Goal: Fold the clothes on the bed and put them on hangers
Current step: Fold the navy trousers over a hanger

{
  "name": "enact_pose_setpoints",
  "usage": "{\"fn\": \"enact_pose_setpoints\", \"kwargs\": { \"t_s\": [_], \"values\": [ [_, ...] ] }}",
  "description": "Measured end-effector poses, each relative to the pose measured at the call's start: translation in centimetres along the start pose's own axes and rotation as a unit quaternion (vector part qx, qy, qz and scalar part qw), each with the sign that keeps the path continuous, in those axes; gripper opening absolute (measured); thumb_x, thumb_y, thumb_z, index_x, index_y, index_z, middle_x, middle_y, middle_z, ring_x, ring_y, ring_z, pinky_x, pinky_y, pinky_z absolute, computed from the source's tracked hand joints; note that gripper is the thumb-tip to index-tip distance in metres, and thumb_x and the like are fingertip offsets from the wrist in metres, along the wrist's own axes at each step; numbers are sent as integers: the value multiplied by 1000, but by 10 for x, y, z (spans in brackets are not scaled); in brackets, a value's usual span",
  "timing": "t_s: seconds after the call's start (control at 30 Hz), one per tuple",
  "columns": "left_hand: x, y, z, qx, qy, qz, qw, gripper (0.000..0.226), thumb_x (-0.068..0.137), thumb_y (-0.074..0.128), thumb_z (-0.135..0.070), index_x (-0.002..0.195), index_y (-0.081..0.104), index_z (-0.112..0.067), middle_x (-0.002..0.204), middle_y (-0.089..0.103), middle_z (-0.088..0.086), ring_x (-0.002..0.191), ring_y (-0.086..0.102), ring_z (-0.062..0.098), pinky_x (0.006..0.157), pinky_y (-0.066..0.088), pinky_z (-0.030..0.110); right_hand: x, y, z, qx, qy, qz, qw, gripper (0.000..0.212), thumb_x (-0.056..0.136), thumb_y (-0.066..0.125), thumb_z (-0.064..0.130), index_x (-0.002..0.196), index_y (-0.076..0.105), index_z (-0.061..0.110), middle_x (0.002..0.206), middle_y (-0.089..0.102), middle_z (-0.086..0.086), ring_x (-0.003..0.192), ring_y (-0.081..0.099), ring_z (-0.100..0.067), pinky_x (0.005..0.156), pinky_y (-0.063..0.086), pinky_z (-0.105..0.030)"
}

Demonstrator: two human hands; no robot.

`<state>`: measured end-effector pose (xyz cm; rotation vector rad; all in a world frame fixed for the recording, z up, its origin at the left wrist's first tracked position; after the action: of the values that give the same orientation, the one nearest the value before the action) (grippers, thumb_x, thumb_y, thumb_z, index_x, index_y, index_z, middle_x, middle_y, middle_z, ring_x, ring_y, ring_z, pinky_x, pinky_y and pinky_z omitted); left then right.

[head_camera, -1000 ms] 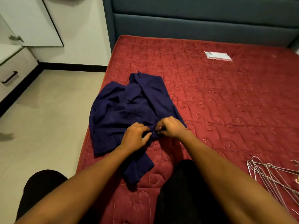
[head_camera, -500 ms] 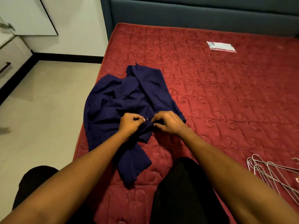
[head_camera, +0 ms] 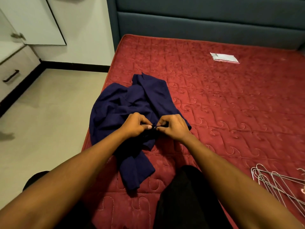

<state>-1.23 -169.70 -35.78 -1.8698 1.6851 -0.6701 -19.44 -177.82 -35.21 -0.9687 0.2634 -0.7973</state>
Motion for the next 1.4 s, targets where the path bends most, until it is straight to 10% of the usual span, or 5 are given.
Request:
{"fn": "enact_pose_setpoints", "kwargs": {
  "t_s": [0.6, 1.0, 1.4],
  "values": [
    [-9, -14, -19, 23, 33, -28, 999, 8, 87, 79, -21, 93, 83, -18, 84, 77, -7, 77, 71, 8, 71, 54, 29, -5, -21, 5, 33, -10, -8, 999, 11, 74, 80, 32, 84, 76, 31, 72, 73, 16, 66, 69, -2, 64, 56, -38],
    [-7, -11, -24, -30, 30, -55, 998, 6, 87, 78, -17, 91, 83, -14, 84, 78, -6, 68, 63, -13, 63, 42, 8, -7, -23, 13, 58, -79, -38, 995, 10, 79, 83, 28, 89, 79, 29, 83, 70, 13, 76, 68, -5, 67, 55, -40],
    [-7, -16, -20, -53, 27, -15, 998, 8, 87, 79, -18, 93, 83, -14, 79, 75, -13, 71, 68, -2, 65, 52, 20, -8, -31, 7, 24, -60, -113, 991, 9, 78, 79, 30, 82, 71, 29, 77, 69, 12, 72, 66, -6, 62, 54, -40]
  ]
}}
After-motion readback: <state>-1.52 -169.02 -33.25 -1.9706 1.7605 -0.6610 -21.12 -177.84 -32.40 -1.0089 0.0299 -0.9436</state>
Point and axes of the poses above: each hand's wrist, its own x-axis towards the middle knuckle, its own y-axis out of the palm, z = x × y, the point moved 4 cm from there along x, towards the middle knuckle
